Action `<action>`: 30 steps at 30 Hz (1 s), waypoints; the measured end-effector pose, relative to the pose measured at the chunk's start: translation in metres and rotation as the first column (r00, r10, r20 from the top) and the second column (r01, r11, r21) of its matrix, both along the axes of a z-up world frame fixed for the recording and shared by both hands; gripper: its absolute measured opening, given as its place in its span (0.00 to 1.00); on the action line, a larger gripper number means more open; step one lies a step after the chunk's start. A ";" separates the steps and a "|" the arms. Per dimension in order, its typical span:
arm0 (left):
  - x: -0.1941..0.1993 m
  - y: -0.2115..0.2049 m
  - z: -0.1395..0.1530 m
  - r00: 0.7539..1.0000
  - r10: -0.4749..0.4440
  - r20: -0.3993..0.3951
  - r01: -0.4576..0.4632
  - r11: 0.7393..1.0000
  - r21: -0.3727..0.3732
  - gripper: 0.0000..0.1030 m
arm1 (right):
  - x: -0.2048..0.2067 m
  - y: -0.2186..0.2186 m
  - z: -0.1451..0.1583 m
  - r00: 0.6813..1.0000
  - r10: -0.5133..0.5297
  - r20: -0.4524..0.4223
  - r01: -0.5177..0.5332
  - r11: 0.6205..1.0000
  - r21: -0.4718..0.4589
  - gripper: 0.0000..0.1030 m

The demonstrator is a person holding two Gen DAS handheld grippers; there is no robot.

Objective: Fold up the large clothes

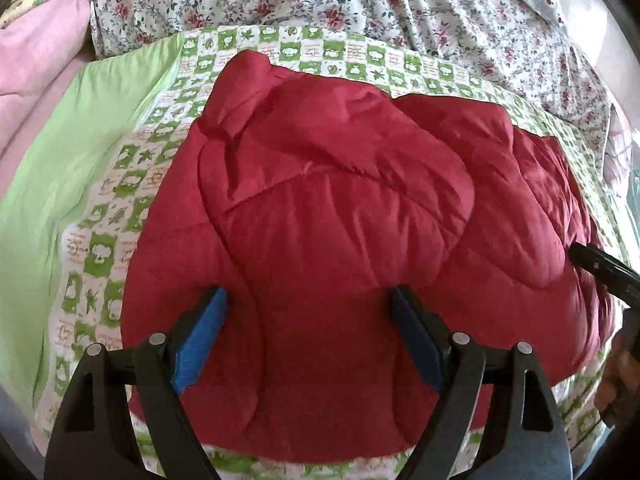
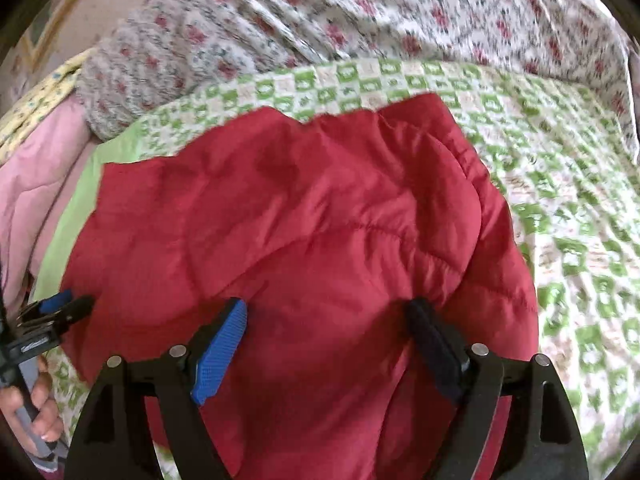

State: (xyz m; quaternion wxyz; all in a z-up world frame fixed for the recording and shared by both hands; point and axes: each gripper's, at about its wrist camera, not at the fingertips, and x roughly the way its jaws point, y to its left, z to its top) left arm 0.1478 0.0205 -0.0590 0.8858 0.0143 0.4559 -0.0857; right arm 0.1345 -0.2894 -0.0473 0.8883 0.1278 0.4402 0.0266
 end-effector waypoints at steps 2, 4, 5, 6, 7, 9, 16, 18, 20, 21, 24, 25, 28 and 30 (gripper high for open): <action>0.005 -0.002 -0.001 1.000 0.008 -0.003 -0.008 1.000 0.016 0.86 | 0.009 -0.007 -0.005 1.000 -0.014 0.000 0.014 1.000 0.005 0.83; 0.009 -0.004 -0.002 1.000 0.017 -0.006 -0.017 0.999 0.036 0.87 | 0.014 -0.015 -0.010 1.000 -0.026 0.006 0.025 0.999 0.041 0.83; 0.010 -0.006 -0.003 1.000 0.022 -0.005 -0.022 0.999 0.047 0.88 | 0.015 -0.017 -0.012 1.000 -0.027 0.008 0.026 0.998 0.052 0.83; 0.010 -0.007 -0.004 1.000 0.026 -0.005 -0.026 0.998 0.055 0.88 | 0.015 -0.018 -0.014 1.000 -0.027 0.011 0.026 0.998 0.063 0.83; 0.009 -0.008 -0.004 0.999 0.032 -0.003 -0.031 0.997 0.066 0.88 | 0.014 -0.018 -0.014 1.000 -0.025 0.016 0.024 0.998 0.064 0.83; 0.008 -0.011 -0.004 0.999 0.045 0.000 -0.045 0.995 0.086 0.88 | 0.012 -0.018 -0.015 0.999 -0.022 0.025 0.020 0.998 0.058 0.83; -0.022 -0.018 0.015 0.995 0.089 0.046 -0.095 0.988 0.123 0.87 | 0.012 -0.020 -0.017 0.999 0.003 0.048 -0.005 0.999 0.049 0.84; -0.028 -0.028 0.009 0.996 0.074 0.058 -0.084 0.975 0.206 0.88 | 0.011 -0.020 -0.018 0.998 0.006 0.059 -0.008 0.999 0.046 0.84; -0.026 -0.028 0.001 0.995 0.091 0.043 -0.098 0.971 0.218 0.88 | 0.011 -0.018 -0.019 0.998 0.008 0.060 -0.010 0.999 0.032 0.85; -0.024 -0.024 -0.001 0.994 0.106 0.029 -0.110 0.975 0.193 0.88 | 0.012 -0.017 -0.018 0.998 0.011 0.057 -0.013 1.000 0.024 0.85; -0.017 -0.016 -0.003 0.989 0.146 0.000 -0.144 0.979 0.144 0.88 | 0.013 -0.017 -0.014 0.999 0.028 0.042 -0.029 0.999 0.017 0.84; -0.016 -0.016 -0.003 0.988 0.152 -0.002 -0.150 0.978 0.148 0.88 | 0.012 -0.017 -0.011 0.999 0.036 0.040 -0.037 0.999 0.015 0.84; -0.016 -0.022 -0.004 0.988 0.152 0.007 -0.151 0.973 0.174 0.88 | -0.011 -0.012 0.010 0.998 0.047 0.050 -0.044 0.998 -0.055 0.84; -0.016 -0.024 -0.005 0.989 0.149 0.013 -0.149 0.972 0.181 0.88 | -0.031 -0.006 0.022 0.995 0.048 0.087 -0.041 0.996 -0.081 0.84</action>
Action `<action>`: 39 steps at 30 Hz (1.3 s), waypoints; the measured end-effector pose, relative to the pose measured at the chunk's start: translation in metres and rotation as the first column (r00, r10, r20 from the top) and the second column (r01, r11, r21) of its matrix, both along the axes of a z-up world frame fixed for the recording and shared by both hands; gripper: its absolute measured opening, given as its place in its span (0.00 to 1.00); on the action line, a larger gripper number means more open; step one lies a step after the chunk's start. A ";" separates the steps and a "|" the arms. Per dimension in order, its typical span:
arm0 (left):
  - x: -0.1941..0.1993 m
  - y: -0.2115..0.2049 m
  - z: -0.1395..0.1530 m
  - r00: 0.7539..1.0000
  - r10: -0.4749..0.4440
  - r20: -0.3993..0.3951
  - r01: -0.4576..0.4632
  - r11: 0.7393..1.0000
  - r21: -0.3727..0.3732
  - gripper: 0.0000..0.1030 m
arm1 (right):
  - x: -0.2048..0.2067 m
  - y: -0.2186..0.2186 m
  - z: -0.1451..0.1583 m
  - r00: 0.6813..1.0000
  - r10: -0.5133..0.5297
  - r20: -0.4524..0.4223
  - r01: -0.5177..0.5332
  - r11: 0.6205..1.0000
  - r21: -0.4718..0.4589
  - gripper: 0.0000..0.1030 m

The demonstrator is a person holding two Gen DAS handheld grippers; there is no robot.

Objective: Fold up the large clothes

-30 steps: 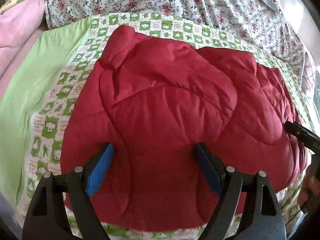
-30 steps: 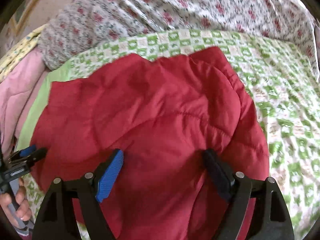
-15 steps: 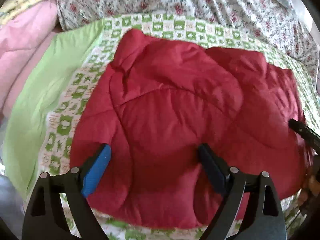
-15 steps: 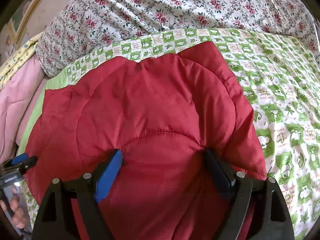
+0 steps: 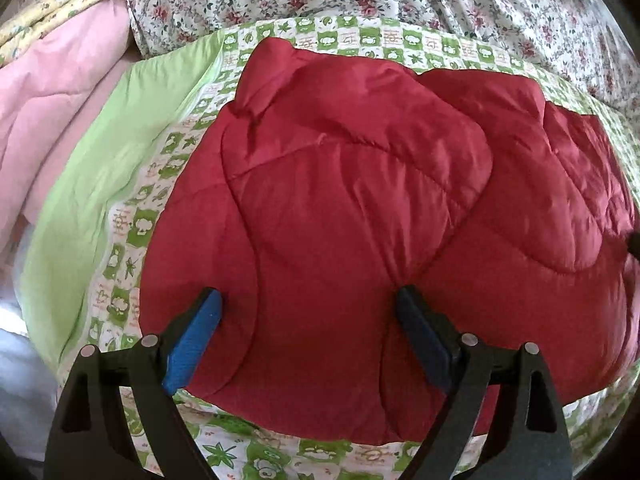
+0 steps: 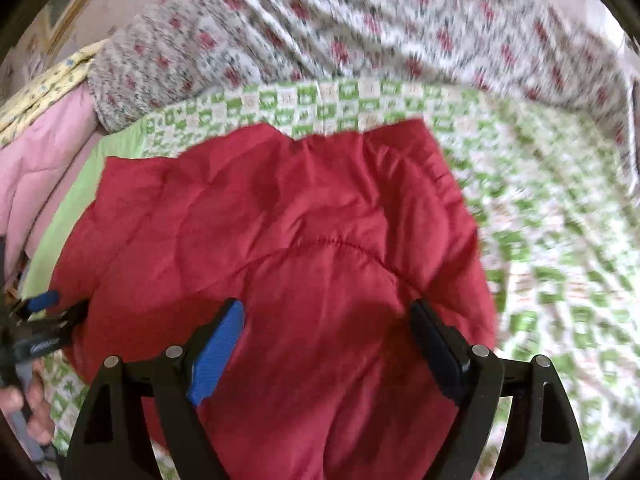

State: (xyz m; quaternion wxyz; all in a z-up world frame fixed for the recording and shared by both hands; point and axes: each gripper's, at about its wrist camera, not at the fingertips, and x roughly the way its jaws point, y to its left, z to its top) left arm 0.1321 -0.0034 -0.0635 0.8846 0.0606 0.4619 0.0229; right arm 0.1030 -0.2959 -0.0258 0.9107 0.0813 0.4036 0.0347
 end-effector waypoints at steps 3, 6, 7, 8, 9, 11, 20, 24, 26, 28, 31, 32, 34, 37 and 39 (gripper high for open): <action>-0.001 -0.001 -0.001 1.000 -0.007 0.010 0.007 1.000 0.006 0.88 | -0.019 0.013 0.004 0.999 0.053 0.011 -0.054 0.998 0.019 0.84; -0.006 0.000 -0.002 1.000 -0.022 0.016 0.022 1.000 0.006 0.88 | -0.020 0.030 -0.008 0.995 0.095 -0.029 -0.095 0.995 -0.021 0.84; -0.006 0.001 -0.002 0.999 -0.030 0.018 0.030 1.000 -0.001 0.88 | -0.017 0.033 -0.017 0.994 0.090 -0.056 -0.092 0.995 -0.035 0.84; -0.005 0.002 -0.001 0.999 -0.039 0.018 0.039 0.999 -0.008 0.88 | -0.015 0.032 -0.023 0.994 0.084 -0.067 -0.087 0.996 -0.035 0.84; -0.006 0.003 -0.001 0.999 -0.046 0.020 0.046 0.999 -0.012 0.88 | -0.013 0.030 -0.028 0.995 0.075 -0.068 -0.077 0.997 -0.029 0.86; -0.007 0.004 -0.002 0.997 -0.066 0.025 0.067 0.998 -0.016 0.88 | -0.012 0.026 -0.031 0.996 0.057 -0.069 -0.059 0.998 -0.014 0.87; -0.006 0.007 -0.003 0.988 -0.150 0.046 0.152 0.988 -0.037 0.90 | -0.015 0.030 -0.031 0.996 0.006 -0.091 -0.008 1.000 -0.017 0.88; -0.007 0.008 -0.003 0.983 -0.177 0.053 0.179 0.983 -0.040 0.90 | -0.016 0.028 -0.029 0.995 -0.013 -0.096 0.013 1.000 -0.008 0.87; -0.008 0.009 -0.003 0.981 -0.186 0.054 0.189 0.981 -0.045 0.90 | -0.022 0.027 -0.020 0.996 -0.029 -0.084 0.030 1.000 0.005 0.87; -0.008 0.010 -0.003 0.980 -0.191 0.056 0.194 0.980 -0.050 0.90 | -0.031 0.033 -0.008 0.999 -0.016 -0.041 0.017 1.000 0.021 0.87; -0.008 0.010 -0.003 0.980 -0.191 0.059 0.194 0.980 -0.050 0.90 | -0.027 0.045 -0.014 0.997 0.019 -0.076 -0.020 1.000 -0.017 0.87; -0.008 0.010 -0.003 0.979 -0.193 0.059 0.196 0.980 -0.047 0.90 | -0.024 0.046 -0.021 0.996 0.022 -0.091 -0.024 0.999 -0.026 0.89; -0.007 0.011 -0.004 0.979 -0.196 0.059 0.199 0.979 -0.043 0.91 | -0.019 0.043 -0.032 0.996 0.016 -0.090 -0.018 0.999 -0.028 0.93; -0.007 0.010 -0.005 0.978 -0.198 0.059 0.200 0.979 -0.036 0.91 | -0.019 0.038 -0.038 0.997 0.013 -0.077 -0.014 1.000 -0.012 0.96; -0.007 0.008 -0.005 0.979 -0.197 0.058 0.199 0.980 -0.030 0.92 | -0.019 0.038 -0.039 0.997 0.018 -0.073 -0.019 1.000 -0.012 0.97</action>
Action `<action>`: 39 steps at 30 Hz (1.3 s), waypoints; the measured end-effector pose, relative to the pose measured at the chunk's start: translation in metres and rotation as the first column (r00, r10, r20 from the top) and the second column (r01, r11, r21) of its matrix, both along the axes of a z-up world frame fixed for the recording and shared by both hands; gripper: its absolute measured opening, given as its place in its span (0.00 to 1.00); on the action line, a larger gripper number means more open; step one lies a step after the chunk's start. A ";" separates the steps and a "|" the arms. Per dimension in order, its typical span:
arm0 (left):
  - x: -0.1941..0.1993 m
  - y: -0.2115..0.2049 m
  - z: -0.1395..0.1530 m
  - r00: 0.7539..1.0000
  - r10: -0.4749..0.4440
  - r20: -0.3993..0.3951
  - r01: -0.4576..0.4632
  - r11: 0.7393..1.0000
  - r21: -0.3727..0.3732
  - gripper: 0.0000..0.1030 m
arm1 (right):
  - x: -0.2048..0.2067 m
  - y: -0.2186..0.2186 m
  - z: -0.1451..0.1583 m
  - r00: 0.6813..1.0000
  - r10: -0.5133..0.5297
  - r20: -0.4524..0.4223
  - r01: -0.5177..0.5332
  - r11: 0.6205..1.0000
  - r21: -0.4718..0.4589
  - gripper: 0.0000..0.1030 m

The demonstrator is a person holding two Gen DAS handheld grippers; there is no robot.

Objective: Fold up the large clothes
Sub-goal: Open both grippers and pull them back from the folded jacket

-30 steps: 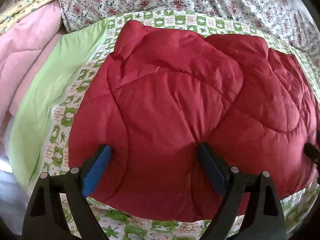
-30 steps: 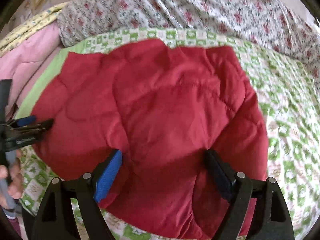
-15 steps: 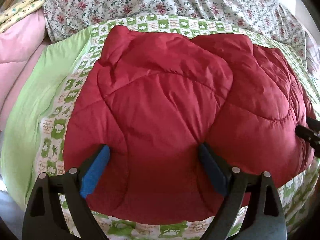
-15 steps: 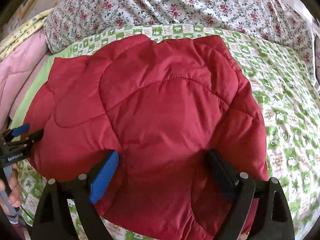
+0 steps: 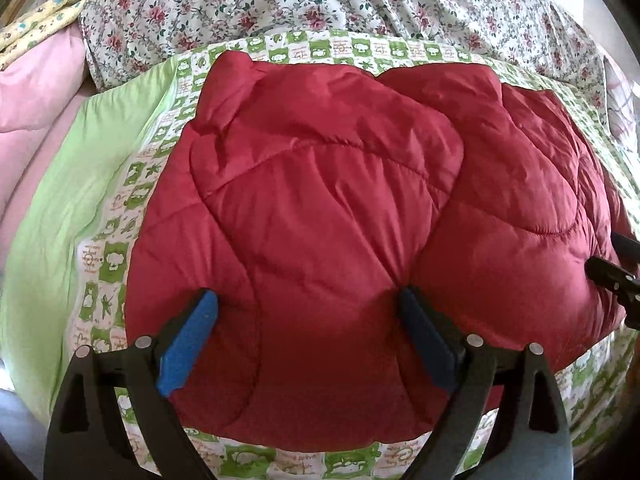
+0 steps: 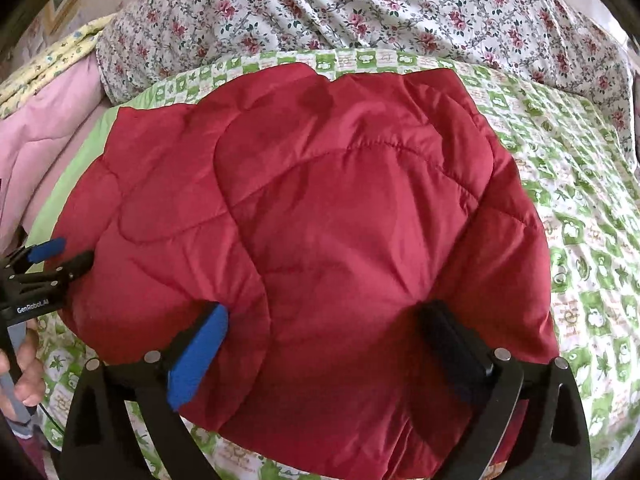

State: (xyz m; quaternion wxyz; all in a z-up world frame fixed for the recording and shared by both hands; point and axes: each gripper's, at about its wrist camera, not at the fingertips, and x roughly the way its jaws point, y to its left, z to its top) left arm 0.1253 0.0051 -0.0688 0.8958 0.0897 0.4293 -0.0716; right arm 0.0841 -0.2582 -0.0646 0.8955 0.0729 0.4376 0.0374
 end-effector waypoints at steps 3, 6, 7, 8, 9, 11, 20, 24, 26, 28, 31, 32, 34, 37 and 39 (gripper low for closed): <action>-0.001 -0.001 0.001 1.000 0.009 -0.001 -0.009 1.000 -0.001 0.92 | -0.002 -0.001 0.003 1.000 0.003 0.005 -0.003 1.000 0.009 0.96; -0.006 0.001 0.006 1.000 0.014 0.003 -0.014 1.000 -0.012 0.92 | -0.010 -0.005 0.013 1.000 0.001 0.018 -0.001 0.999 0.039 0.94; -0.009 0.002 0.007 1.000 0.015 0.003 -0.015 1.000 -0.012 0.92 | -0.013 -0.006 0.017 1.000 0.002 0.026 -0.003 0.999 0.047 0.94; -0.011 0.002 0.007 1.000 0.015 0.003 -0.015 1.000 -0.013 0.92 | -0.019 -0.006 0.021 0.999 0.005 0.033 -0.007 0.998 0.056 0.94; -0.014 0.003 0.008 1.000 0.014 0.005 -0.014 1.000 -0.015 0.92 | -0.022 -0.006 0.024 0.999 0.010 0.035 -0.012 0.998 0.060 0.94; -0.021 0.004 0.010 1.000 0.011 0.004 -0.011 1.000 -0.019 0.92 | -0.031 -0.004 0.030 0.999 0.023 0.038 -0.026 0.998 0.063 0.94; -0.053 0.007 0.016 1.000 -0.025 0.019 0.024 1.000 0.007 0.92 | -0.071 0.002 0.041 0.996 0.077 0.034 -0.078 0.997 0.031 0.96; -0.071 0.005 0.017 0.999 -0.044 0.026 0.044 0.999 0.020 0.92 | -0.087 0.005 0.043 0.996 0.087 0.031 -0.087 0.996 0.020 0.96; -0.078 0.005 0.017 0.998 -0.053 0.026 0.053 0.998 0.024 0.92 | -0.094 0.006 0.044 0.995 0.095 0.032 -0.096 0.995 0.014 0.96; -0.087 0.003 0.018 0.997 -0.068 0.030 0.066 0.997 0.038 0.92 | -0.100 0.010 0.044 0.993 0.112 0.032 -0.113 0.994 0.004 0.96; -0.097 0.001 0.019 0.996 -0.082 0.036 0.080 0.995 0.053 0.92 | -0.107 0.016 0.043 0.991 0.130 0.026 -0.130 0.991 -0.017 0.96; -0.099 0.002 0.020 0.995 -0.088 0.036 0.086 0.995 0.051 0.92 | -0.109 0.017 0.042 0.990 0.137 0.024 -0.136 0.991 -0.019 0.96; -0.104 0.003 0.020 0.995 -0.095 0.036 0.093 0.994 0.051 0.92 | -0.113 0.019 0.040 0.990 0.141 0.021 -0.141 0.990 -0.013 0.96; -0.110 0.006 0.019 0.995 -0.097 0.030 0.095 0.994 0.053 0.92 | -0.118 0.022 0.038 0.989 0.149 0.015 -0.149 0.989 -0.002 0.96; -0.113 0.007 0.017 0.995 -0.096 0.021 0.095 0.994 0.048 0.92 | -0.121 0.025 0.036 0.988 0.154 0.012 -0.154 0.988 -0.003 0.96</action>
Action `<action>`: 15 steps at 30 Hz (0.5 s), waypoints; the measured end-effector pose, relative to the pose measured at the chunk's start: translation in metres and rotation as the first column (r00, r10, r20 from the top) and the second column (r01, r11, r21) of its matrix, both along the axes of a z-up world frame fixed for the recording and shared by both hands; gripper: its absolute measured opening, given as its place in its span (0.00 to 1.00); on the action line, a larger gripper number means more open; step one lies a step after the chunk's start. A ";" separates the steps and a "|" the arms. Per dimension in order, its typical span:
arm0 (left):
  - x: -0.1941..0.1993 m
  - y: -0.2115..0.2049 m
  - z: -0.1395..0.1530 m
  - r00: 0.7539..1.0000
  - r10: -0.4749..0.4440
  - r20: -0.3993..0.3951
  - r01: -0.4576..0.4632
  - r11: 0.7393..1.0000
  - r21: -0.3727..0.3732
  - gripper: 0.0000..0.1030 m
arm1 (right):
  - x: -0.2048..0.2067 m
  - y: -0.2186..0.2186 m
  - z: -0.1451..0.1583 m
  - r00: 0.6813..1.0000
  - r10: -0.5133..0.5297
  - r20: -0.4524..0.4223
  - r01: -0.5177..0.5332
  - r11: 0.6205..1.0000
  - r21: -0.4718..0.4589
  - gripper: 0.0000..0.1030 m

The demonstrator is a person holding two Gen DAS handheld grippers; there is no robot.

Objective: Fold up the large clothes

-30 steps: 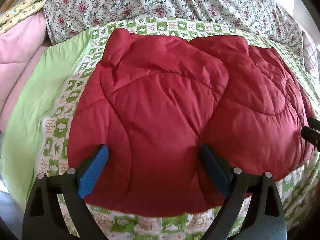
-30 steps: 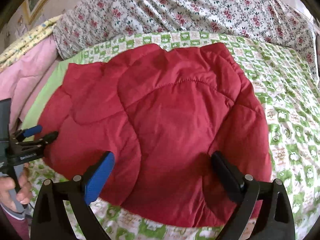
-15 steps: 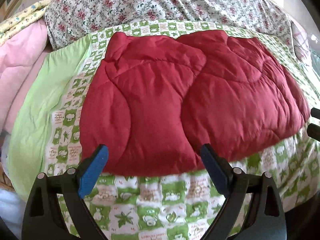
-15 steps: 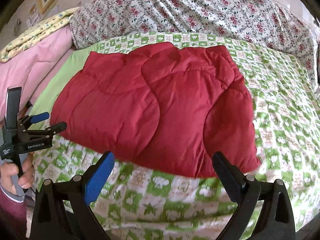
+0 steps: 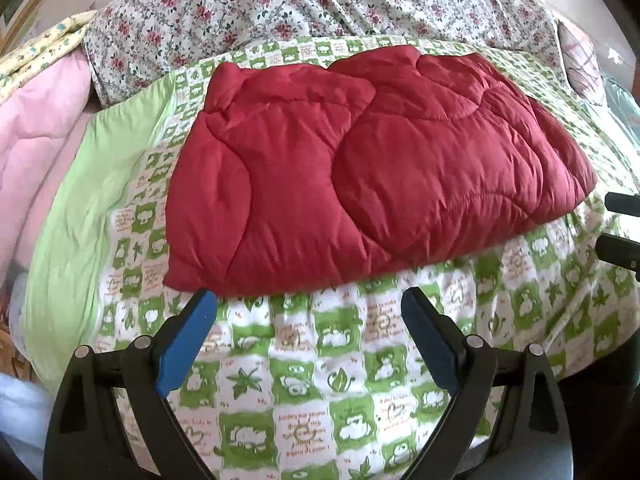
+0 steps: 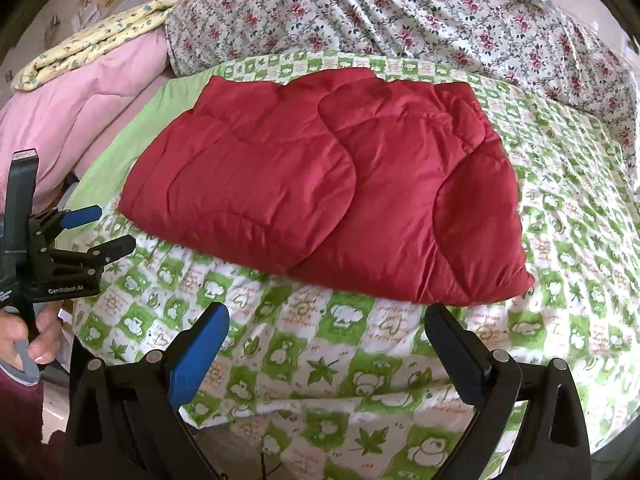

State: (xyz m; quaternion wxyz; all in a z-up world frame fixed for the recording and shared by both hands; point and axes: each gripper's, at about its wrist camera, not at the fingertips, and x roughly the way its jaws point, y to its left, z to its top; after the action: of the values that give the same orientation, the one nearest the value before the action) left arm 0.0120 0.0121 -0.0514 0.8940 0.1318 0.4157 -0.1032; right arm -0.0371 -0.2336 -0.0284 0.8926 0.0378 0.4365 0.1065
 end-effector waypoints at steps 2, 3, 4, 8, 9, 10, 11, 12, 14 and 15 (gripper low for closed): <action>-0.002 0.000 -0.001 1.000 -0.001 -0.006 0.001 1.000 -0.003 0.92 | -0.001 0.002 -0.002 1.000 0.013 -0.009 -0.013 1.000 0.004 0.96; -0.004 -0.001 -0.001 1.000 0.001 -0.009 -0.001 1.000 -0.003 0.92 | -0.001 0.004 -0.003 1.000 0.016 -0.014 -0.016 1.000 0.003 0.96; -0.004 -0.001 0.000 1.000 0.002 -0.011 -0.002 1.000 -0.005 0.92 | -0.001 0.006 -0.004 1.000 0.018 -0.018 -0.018 1.000 0.000 0.96; -0.010 0.001 0.016 1.000 -0.010 -0.012 0.009 1.000 -0.022 0.92 | -0.006 0.013 0.005 0.999 0.039 -0.029 -0.040 0.999 -0.019 0.96; -0.012 0.001 0.020 1.000 -0.016 -0.005 0.016 1.000 -0.026 0.92 | -0.008 0.015 0.011 0.999 0.047 -0.022 -0.048 0.999 -0.023 0.96; -0.016 0.001 0.030 1.000 -0.026 0.010 0.026 0.999 -0.025 0.92 | -0.012 0.016 0.020 0.998 0.058 -0.010 -0.058 0.998 -0.033 0.96; -0.018 0.001 0.036 1.000 -0.024 0.019 0.024 1.000 -0.016 0.92 | -0.014 0.018 0.025 0.998 0.061 -0.003 -0.061 0.997 -0.041 0.97; -0.019 0.001 0.041 1.000 -0.015 0.024 0.015 1.000 -0.006 0.92 | -0.015 0.019 0.032 0.998 0.059 0.001 -0.059 0.997 -0.050 0.97; -0.018 0.000 0.049 1.000 0.007 0.022 -0.007 1.000 0.002 0.93 | -0.014 0.020 0.044 0.999 0.038 0.005 -0.037 0.998 -0.056 0.98; -0.017 -0.002 0.052 1.000 0.016 0.012 -0.016 1.000 -0.007 0.93 | -0.012 0.020 0.050 1.000 0.026 0.009 -0.025 0.999 -0.047 0.98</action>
State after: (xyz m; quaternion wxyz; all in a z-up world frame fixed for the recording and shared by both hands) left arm -0.0050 0.0102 0.0008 0.8978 0.1259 0.4109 -0.0968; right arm -0.0495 -0.2132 0.0214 0.8939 0.0107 0.4351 0.1077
